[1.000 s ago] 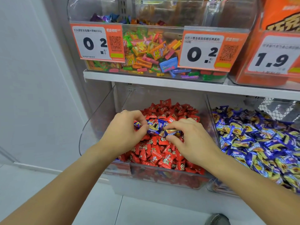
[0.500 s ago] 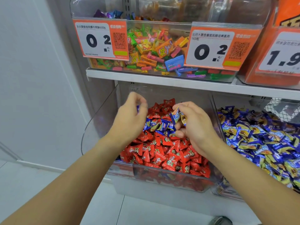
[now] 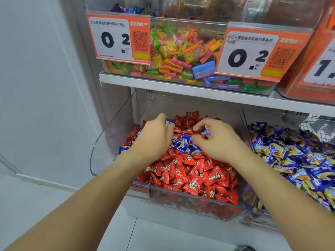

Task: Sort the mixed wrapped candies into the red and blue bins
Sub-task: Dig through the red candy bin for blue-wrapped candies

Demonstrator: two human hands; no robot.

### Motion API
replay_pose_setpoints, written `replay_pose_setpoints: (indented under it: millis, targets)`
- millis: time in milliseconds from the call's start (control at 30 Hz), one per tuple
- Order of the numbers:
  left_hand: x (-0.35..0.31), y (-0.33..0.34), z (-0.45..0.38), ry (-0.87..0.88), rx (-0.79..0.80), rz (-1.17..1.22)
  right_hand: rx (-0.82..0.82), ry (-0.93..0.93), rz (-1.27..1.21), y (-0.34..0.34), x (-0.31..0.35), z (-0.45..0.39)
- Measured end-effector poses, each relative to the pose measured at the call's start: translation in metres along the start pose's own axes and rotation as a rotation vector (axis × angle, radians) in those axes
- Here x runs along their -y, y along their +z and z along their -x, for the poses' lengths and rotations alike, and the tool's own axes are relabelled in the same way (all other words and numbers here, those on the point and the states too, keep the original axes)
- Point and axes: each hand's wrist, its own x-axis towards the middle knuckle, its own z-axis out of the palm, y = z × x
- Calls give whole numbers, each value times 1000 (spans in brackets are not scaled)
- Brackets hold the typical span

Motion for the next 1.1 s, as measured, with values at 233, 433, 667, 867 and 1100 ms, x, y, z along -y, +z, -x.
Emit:
replay_pose_setpoints:
  millis: [233,433,667,867,1100]
  targets:
    - [-7,9,4,166,173,-145,60,-40,245,12,-3,-2]
    - [-9,16,-3,179,251,-271,-29,-70,140,-11,-13,1]
    - [-11,10,-1,179,45,-83,226,-181,355,-10,-16,4]
    - [-12,2,9,96,68,-14,200,-199,299,2,-15,-5]
    - [-15,-12,21,-31,-89,164,0,-176,113,4,-15,-2]
